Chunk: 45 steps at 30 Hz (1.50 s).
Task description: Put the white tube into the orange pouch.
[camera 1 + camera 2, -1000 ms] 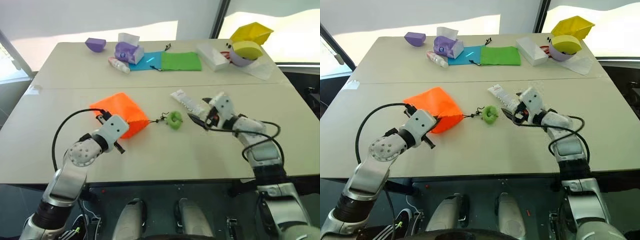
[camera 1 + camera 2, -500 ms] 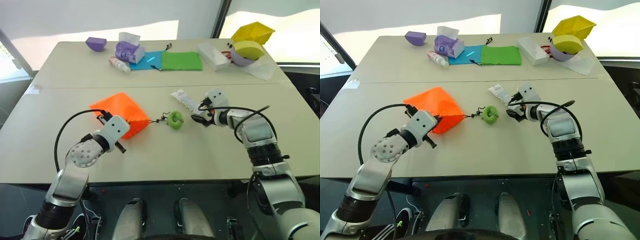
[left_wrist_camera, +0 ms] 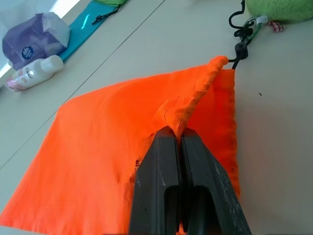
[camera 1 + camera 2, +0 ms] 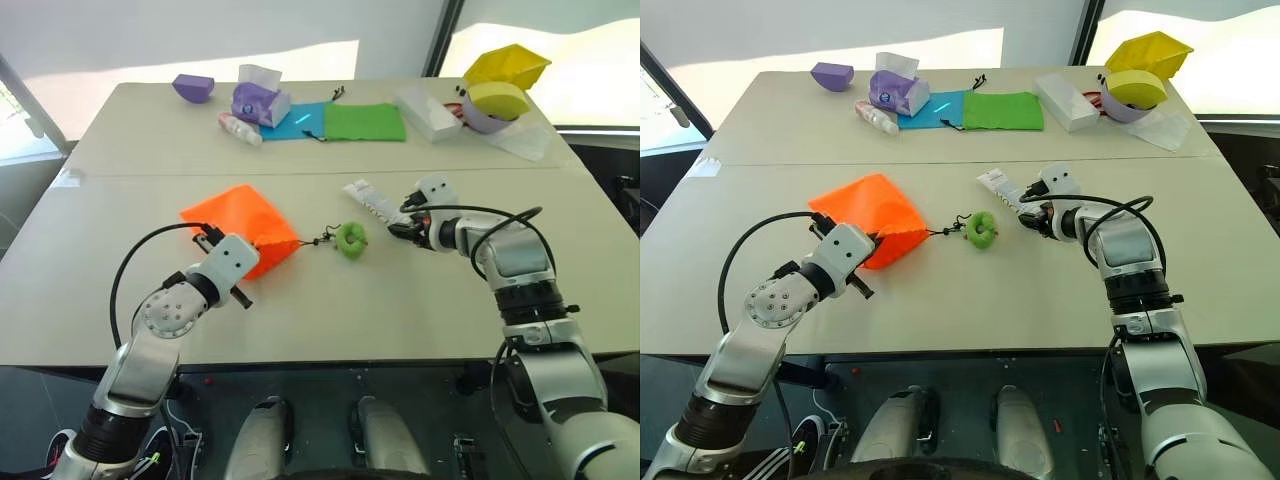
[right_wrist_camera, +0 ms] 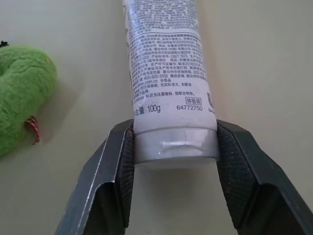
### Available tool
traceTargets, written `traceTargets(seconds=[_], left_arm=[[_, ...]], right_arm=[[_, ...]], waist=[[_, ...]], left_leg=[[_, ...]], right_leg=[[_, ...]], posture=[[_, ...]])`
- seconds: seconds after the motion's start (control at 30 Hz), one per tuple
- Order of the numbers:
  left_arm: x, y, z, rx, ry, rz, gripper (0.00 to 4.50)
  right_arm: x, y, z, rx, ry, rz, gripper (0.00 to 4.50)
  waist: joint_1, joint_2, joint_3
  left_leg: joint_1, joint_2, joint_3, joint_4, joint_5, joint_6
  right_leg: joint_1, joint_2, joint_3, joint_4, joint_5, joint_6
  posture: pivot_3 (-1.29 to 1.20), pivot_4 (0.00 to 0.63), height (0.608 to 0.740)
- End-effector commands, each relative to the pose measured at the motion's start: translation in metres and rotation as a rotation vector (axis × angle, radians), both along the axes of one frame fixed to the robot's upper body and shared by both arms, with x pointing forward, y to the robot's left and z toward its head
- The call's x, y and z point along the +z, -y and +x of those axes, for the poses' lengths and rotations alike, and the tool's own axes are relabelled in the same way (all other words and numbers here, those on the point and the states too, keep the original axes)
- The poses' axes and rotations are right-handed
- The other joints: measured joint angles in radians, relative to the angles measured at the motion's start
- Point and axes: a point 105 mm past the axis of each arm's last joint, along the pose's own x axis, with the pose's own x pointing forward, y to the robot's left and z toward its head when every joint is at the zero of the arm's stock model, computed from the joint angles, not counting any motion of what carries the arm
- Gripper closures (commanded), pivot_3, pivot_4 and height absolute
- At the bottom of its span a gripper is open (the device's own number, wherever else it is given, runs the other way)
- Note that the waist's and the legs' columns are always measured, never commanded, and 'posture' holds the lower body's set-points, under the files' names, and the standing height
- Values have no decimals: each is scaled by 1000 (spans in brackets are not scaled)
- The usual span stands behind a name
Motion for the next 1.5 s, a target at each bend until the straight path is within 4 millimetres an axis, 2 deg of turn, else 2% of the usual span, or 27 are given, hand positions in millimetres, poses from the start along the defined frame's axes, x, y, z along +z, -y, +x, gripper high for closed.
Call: traceTargets(seconds=[0.03, 0.13, 0.27, 0.33, 0.43, 0.5, 0.53, 0.63, 0.73, 0.87, 1.07, 1.2, 1.33, 1.5], left_arm=[[13, 5, -1, -24, 54, -3, 4500], [13, 5, -1, -25, 54, -1, 4500], [14, 5, -1, -27, 59, -2, 4500], [15, 5, -1, -26, 60, -3, 4500], [14, 5, -2, -22, 59, -6, 4500], [13, 7, -3, -26, 55, -18, 4500], [13, 7, -3, -27, 54, -20, 4500], [16, 6, -2, -26, 59, -21, 4500], [19, 9, -4, -45, 63, -27, 4500], [19, 11, -6, -55, 54, -27, 4500], [17, 10, -7, -48, 50, -25, 4500], [16, 11, -7, -51, 50, -24, 4500], [16, 11, -8, -53, 51, -22, 4500], [14, 10, -10, -56, 38, -19, 4500]], right_arm=[[17, 0, -3, 14, 53, 26, 2686], [28, -7, -14, 80, 85, 56, 2686], [42, -16, -41, 234, 110, 97, 2686], [44, -24, -71, 384, 88, 141, 2686], [30, -32, -125, 601, -38, 146, 2686], [14, -36, -142, 669, -81, 83, 2686], [6, -40, -144, 679, -83, 51, 2686], [-5, -58, -138, 678, -34, 55, 2686], [-10, -72, -119, 630, 36, 46, 2686], [-16, -85, -106, 596, 71, 45, 2686], [-18, -103, -108, 629, 88, 68, 2686], [-15, -113, -101, 605, 114, 86, 2686], [-20, -119, -95, 582, 108, 68, 2686], [-17, -135, -88, 548, 110, 126, 2686]], waist=[[1, 0, 0], [0, 0, 0], [2, 0, 0], [5, 0, 0], [12, 0, 0], [8, 0, 0], [3, -1, 0], [-4, -2, 1], [-1, -2, 1], [5, -2, 1], [4, -3, 0], [-1, -3, 0], [2, -3, 0], [1, -3, 0]], left_leg=[[0, 0, 0, 0, 0, 0], [0, 0, 0, 0, 0, 0], [-1, 0, 0, 0, 0, 0], [-1, 0, 0, 0, 0, 0], [-1, 0, -1, 0, 0, 0], [-1, 0, -1, 0, 0, 0], [-1, 0, -1, 0, 0, 0], [1, 0, -1, 0, 0, 0], [1, 1, -1, 0, 3, 4], [0, 0, -1, 0, 6, 2], [-1, -1, -1, 0, 6, 2], [-1, 0, -1, -2, 6, 2], [-1, 0, -1, -1, 6, 2], [-1, 0, -1, -1, 6, 2]], right_leg=[[0, 0, 0, 0, 0, 0], [0, 0, 0, 0, 0, 0], [0, 0, 0, 0, 0, 0], [0, 0, 0, -1, 0, 0], [1, 0, -1, -2, -1, 2], [1, 0, -1, -2, -1, 2], [1, 0, -1, -2, -1, 2], [1, 0, 0, -1, -1, 0], [1, 1, 0, 0, -1, -3], [1, 0, 0, -1, -1, -5], [0, -1, 0, -2, 1, -2], [-1, -1, -1, 0, 1, -2], [-1, -1, -1, 1, 1, -2], [-1, -1, -1, 0, 1, -2]], posture=[[0, 150, 740], [0, 150, 740], [0, 150, 740], [0, 150, 740], [0, 150, 740], [0, 150, 740], [0, 150, 740], [0, 150, 740], [0, 150, 740], [0, 150, 740], [0, 150, 740], [0, 150, 740], [0, 150, 740], [0, 150, 740]])
